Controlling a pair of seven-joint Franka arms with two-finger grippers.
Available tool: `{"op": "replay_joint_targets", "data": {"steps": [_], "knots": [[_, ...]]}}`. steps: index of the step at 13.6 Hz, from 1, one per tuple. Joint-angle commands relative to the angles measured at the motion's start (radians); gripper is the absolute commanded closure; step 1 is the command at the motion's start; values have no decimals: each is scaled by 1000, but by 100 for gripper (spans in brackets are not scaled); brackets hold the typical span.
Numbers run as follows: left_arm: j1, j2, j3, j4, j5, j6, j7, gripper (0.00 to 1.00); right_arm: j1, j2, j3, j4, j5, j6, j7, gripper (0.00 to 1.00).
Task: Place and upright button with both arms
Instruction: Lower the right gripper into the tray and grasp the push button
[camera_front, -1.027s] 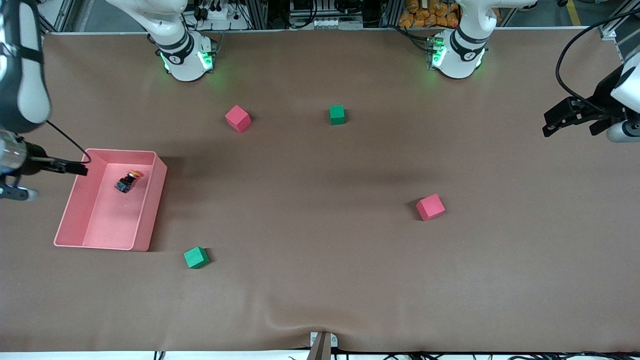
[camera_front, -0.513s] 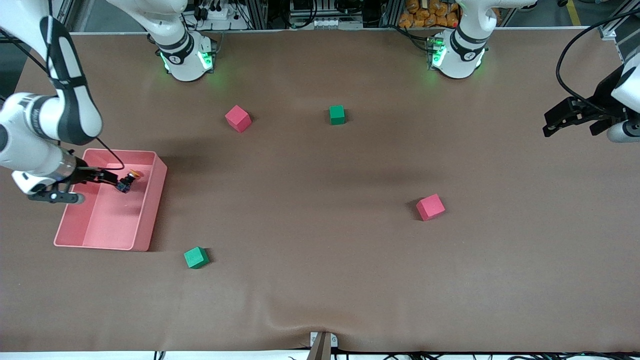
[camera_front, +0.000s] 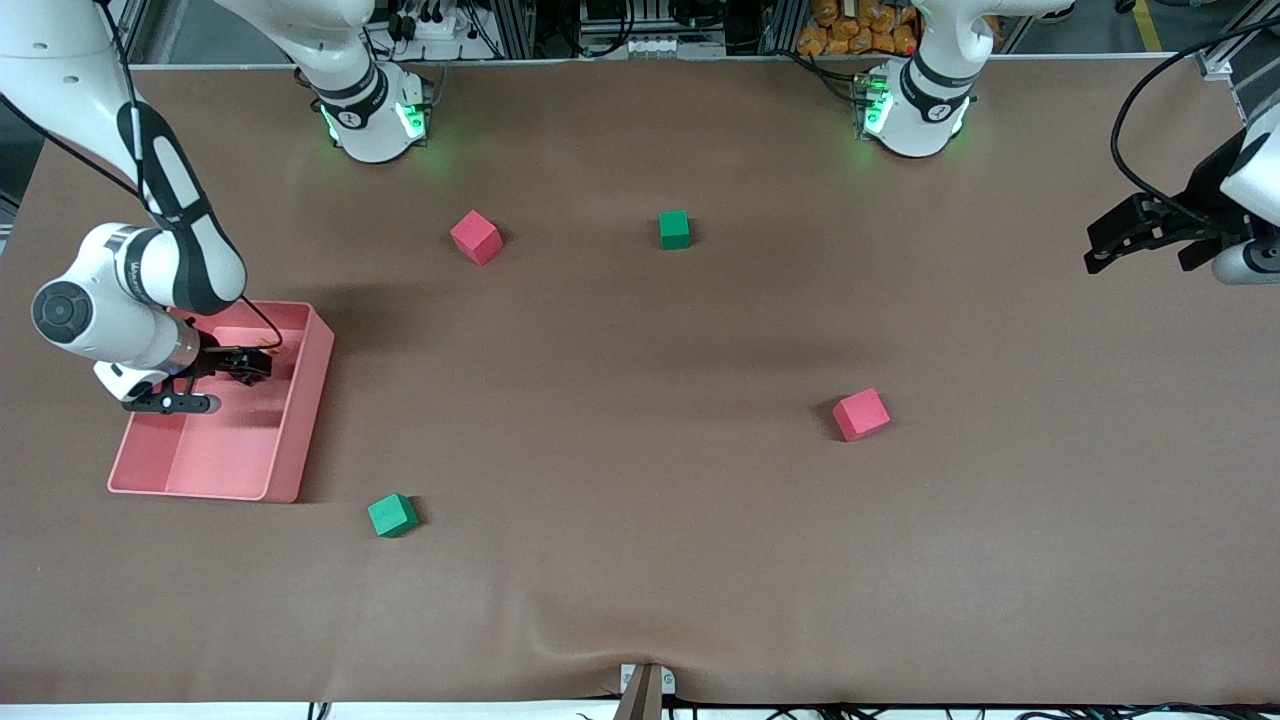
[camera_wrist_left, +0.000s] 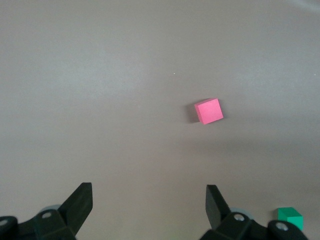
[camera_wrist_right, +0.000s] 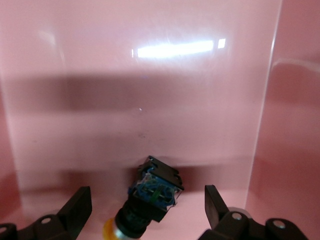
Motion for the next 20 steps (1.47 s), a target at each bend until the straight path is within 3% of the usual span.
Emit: {"op": "replay_joint_targets", "data": {"steps": [1, 12, 13, 14, 15, 20], "knots": [[2, 2, -12, 15, 2, -9, -15, 0, -21, 1, 13, -6, -22, 14, -18, 0], [8, 2, -10, 15, 4, -9, -12, 0, -21, 0, 13, -6, -22, 13, -18, 0], [8, 2, -10, 15, 4, -9, -12, 0, -21, 1, 13, -6, -22, 13, -17, 42], [7, 4, -10, 15, 4, -9, -12, 0, -21, 0, 13, -5, -22, 10, -17, 69], [7, 4, -10, 15, 4, -9, -11, 0, -21, 0, 13, -5, -22, 8, -17, 76], [5, 2, -10, 15, 2, -9, -11, 0, -20, -22, 13, 17, -22, -22, -61, 80]]}}
